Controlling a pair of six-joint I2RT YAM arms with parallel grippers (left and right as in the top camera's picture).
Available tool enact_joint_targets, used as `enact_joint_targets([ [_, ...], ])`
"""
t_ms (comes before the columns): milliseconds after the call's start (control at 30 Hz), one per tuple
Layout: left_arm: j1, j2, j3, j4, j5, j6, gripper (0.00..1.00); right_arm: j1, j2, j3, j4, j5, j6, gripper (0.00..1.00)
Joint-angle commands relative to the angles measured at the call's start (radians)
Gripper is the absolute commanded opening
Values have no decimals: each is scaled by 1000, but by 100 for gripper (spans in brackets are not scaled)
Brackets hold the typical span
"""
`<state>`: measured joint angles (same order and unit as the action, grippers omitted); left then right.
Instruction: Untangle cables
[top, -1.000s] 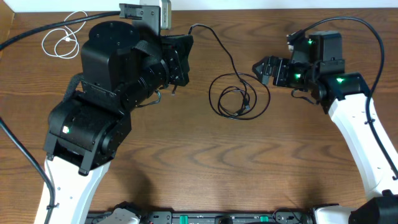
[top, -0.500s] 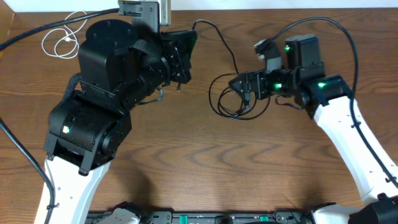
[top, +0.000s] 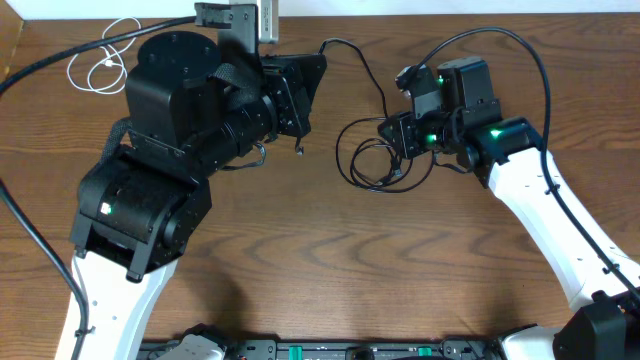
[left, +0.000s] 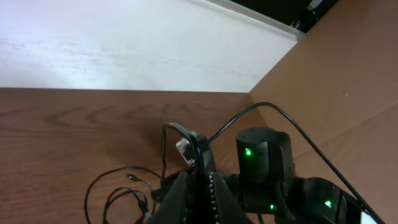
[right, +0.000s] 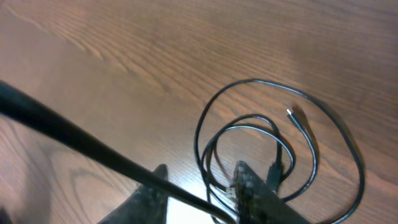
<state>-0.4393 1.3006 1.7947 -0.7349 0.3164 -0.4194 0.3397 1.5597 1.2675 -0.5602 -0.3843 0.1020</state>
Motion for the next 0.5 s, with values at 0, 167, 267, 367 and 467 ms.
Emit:
enact_joint_targets([
  [0, 2, 1, 10, 4, 12, -8, 7, 8, 5, -3, 18, 8, 34, 19],
  [167, 2, 1, 10, -8, -1, -1, 7, 7, 5, -3, 42, -8, 102, 1],
  [267, 2, 1, 9, -25, -74, 0, 7, 3, 3, -3, 48, -61, 138, 1],
  [367, 2, 13, 9, -80, -276, 0, 8, -8, -11, -3, 70, -204, 222, 1],
  [467, 2, 34, 9, -133, -408, -1, 16, -24, -31, -2, 110, -300, 338, 1],
])
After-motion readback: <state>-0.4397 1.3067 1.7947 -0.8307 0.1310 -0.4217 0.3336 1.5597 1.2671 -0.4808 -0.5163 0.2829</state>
